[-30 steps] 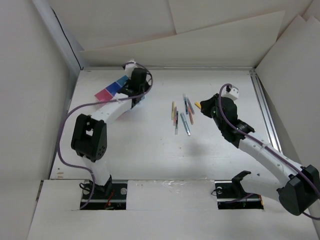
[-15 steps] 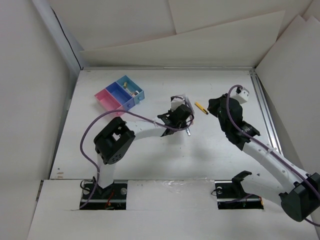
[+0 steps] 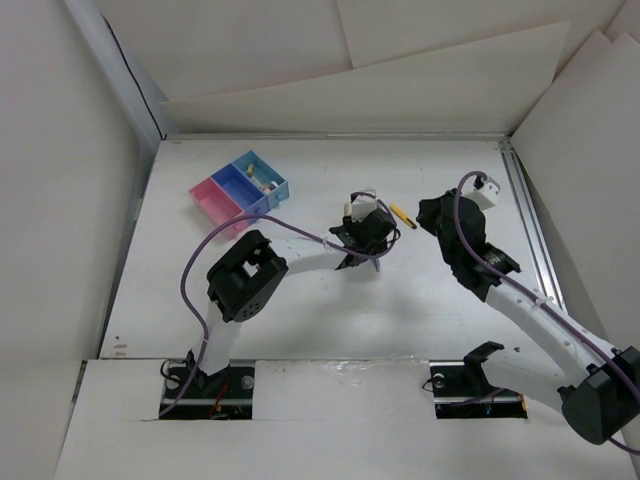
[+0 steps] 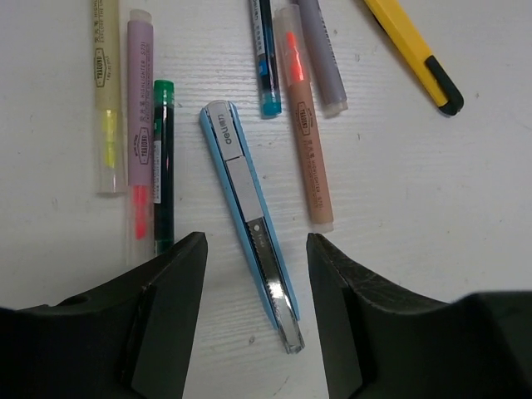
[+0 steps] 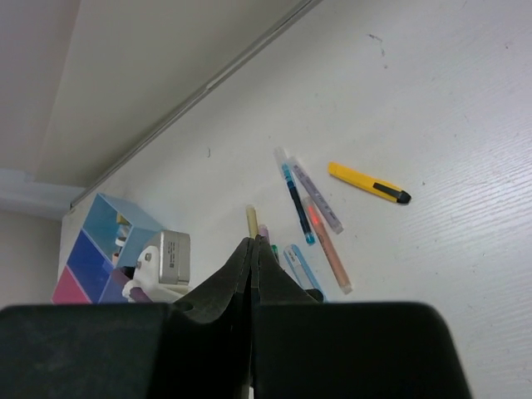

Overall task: Sort the stationery into containers
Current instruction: Pick up the pen from the center of the board, then place the pen in the storage box.

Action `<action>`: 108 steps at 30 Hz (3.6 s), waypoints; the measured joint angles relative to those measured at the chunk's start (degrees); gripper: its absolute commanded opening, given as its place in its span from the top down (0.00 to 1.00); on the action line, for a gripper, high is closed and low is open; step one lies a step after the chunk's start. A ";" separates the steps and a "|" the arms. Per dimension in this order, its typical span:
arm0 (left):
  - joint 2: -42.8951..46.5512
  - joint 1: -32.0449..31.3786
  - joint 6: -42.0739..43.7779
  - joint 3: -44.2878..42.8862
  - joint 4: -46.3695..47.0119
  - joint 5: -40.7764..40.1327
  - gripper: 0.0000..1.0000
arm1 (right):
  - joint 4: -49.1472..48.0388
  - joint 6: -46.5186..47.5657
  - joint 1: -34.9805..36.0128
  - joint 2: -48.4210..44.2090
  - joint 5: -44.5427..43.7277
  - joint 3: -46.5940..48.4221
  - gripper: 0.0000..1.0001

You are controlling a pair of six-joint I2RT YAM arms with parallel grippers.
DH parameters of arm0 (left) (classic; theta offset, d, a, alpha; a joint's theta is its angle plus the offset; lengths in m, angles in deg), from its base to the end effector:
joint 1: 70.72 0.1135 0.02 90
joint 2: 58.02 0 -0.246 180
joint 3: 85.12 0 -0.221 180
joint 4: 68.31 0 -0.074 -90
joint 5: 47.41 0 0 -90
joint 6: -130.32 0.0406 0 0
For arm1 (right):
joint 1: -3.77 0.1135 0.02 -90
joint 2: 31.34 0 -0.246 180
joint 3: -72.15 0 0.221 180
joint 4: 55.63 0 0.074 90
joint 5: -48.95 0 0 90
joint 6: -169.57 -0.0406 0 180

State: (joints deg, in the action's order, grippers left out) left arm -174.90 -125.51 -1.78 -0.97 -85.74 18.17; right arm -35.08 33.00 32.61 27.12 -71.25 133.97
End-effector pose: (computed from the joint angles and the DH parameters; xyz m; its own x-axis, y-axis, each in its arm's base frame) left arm 0.2584 -0.3371 0.1846 -0.6397 -0.1522 -0.7534 0.1731 0.9265 -0.3342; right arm 0.1992 0.0864 0.3039 -0.1750 0.6201 -0.7647 0.1908 0.7834 0.5916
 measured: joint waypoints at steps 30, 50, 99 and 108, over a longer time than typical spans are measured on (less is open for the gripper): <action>-6.05 -1.60 -1.29 -4.90 -4.57 -7.23 0.71 | 0.31 0.09 0.00 -3.76 2.58 -0.17 0.98; -6.05 -2.60 -1.90 -5.16 -6.56 -8.83 1.00 | 0.24 0.22 0.00 -4.52 3.23 -0.17 0.97; 13.20 47.04 -5.53 6.88 -0.22 4.92 0.89 | -0.13 0.70 0.00 -2.43 6.23 -0.17 0.96; 9.68 47.01 -4.42 3.56 -1.79 4.28 0.54 | -0.13 0.70 0.00 -2.43 6.23 -0.17 0.96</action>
State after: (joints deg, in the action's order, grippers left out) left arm -165.22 -78.50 -6.20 2.60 -87.53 22.45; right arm -35.21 33.70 32.61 24.69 -65.02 133.79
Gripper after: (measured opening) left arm 0.437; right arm 0.044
